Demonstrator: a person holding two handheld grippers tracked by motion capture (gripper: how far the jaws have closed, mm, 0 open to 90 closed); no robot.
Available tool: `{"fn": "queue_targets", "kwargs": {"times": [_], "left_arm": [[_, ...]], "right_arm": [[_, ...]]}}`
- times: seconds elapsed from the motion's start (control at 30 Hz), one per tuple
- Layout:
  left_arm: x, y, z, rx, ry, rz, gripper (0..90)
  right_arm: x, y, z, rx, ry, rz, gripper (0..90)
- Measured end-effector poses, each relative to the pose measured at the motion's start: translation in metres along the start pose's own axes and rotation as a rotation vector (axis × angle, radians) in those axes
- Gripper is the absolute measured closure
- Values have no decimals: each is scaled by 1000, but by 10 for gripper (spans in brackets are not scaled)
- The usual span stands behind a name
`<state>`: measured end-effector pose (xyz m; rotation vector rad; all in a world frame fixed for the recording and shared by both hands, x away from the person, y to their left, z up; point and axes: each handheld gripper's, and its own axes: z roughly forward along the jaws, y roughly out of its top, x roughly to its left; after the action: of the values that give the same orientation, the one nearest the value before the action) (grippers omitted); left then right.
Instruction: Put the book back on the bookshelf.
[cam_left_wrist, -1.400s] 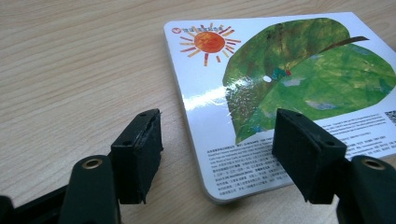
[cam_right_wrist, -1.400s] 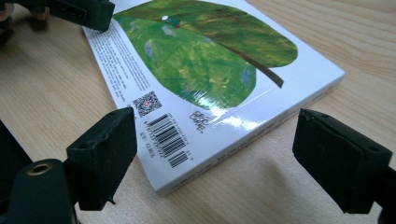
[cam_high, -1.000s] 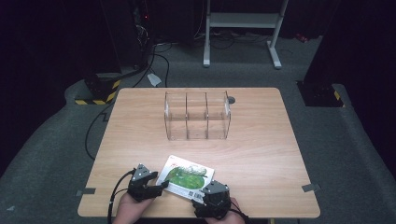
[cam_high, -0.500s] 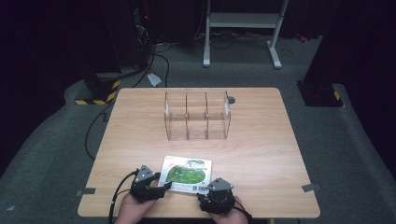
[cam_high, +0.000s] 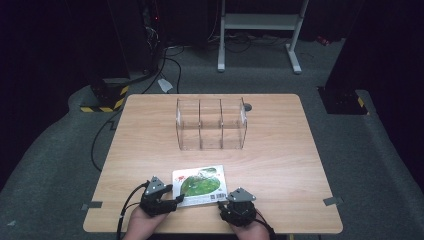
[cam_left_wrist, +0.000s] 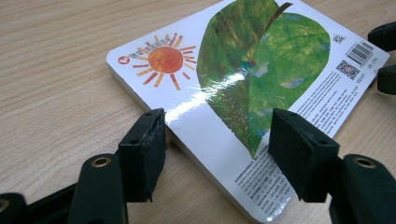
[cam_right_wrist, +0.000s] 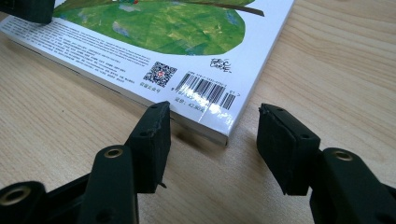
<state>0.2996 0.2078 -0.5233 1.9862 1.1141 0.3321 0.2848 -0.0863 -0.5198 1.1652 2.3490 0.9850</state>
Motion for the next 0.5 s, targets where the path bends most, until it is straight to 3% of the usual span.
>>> {"fn": "queue_targets", "kwargs": {"times": [0.23,0.43,0.5], "left_arm": [[0,0,0,1,1,-3,361],[-3,1,3,-4,23,-2,312],[-3,2,4,-15,20,-19,296]], "right_arm": [[0,-1,0,0,4,5,443],[-3,0,0,-5,38,18,376],[-4,0,-2,-18,44,23,361]]}}
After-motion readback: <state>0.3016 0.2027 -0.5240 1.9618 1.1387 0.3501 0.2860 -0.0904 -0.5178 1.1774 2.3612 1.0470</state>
